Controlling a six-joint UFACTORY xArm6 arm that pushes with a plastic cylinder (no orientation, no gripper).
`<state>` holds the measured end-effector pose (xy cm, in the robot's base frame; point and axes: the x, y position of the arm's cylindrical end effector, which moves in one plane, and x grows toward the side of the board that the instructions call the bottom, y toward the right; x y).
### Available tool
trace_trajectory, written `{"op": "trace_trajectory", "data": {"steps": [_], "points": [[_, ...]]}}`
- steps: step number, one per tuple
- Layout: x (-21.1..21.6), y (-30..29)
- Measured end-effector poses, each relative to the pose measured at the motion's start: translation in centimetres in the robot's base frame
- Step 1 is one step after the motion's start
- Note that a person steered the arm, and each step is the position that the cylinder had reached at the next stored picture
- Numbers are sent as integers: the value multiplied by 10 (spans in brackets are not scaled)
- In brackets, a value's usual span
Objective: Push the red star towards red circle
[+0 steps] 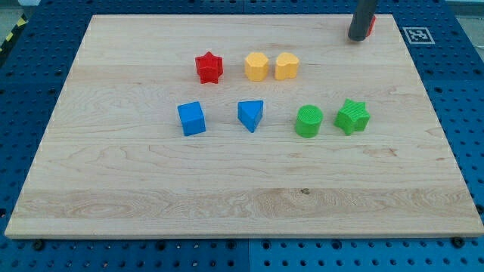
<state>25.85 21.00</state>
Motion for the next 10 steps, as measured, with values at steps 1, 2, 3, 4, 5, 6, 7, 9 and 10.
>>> {"op": "trace_trajectory", "data": {"steps": [1, 2, 3, 4, 5, 6, 7, 9, 10], "points": [[-4, 0], [-20, 0], [-11, 1], [-10, -52], [-10, -147], [-10, -256], [-3, -366], [105, -391], [124, -345]]}}
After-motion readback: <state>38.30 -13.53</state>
